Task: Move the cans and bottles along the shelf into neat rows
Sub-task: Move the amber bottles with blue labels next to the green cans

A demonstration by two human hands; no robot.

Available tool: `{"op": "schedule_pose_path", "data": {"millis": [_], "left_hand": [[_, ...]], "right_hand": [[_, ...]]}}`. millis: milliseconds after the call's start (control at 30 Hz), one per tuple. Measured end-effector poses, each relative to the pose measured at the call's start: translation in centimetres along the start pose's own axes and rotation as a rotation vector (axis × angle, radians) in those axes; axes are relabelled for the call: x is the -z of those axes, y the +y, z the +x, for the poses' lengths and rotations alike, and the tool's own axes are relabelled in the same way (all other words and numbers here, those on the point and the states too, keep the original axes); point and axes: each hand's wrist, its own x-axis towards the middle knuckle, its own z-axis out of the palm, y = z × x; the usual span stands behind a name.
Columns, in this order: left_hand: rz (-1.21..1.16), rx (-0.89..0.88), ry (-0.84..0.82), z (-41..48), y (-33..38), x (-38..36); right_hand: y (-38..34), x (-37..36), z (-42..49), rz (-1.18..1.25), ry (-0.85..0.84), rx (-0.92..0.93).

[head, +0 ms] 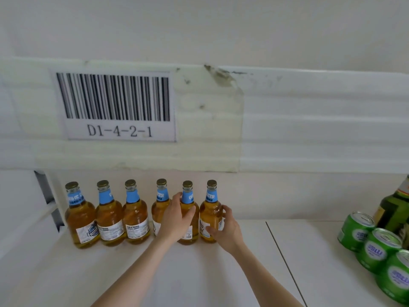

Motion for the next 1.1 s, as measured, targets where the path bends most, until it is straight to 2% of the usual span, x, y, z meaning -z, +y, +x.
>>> {"op": "schedule_pose_path", "data": {"millis": [200, 433, 633, 833, 1100], "left_hand": [[-0.032, 0.076, -0.037, 2.0, -0.2, -0.3], [-0.027, 0.169, -0.098, 3.2, -0.6, -0.6], [-0.089, 0.078, -0.183, 2.2, 0.4, -0.5], [-0.068, 0.000, -0.120, 0.1, 0.5, -0.9], [-0.209, 0.008, -0.038, -3.7, 0.7, -0.2]], "right_hand": [[-0.4, -1.0, 2.0, 0.090, -0.005, -0.025], [-0.3, -1.5, 1.8, 0.146, 0.091, -0.046], [0.4, -0.6, -0.7, 0.219, 0.134, -0.023], [1.4, 0.7, -3.3, 0.348, 0.128, -0.044], [1.8, 1.7, -6.8, 0.487, 0.107, -0.135]]}}
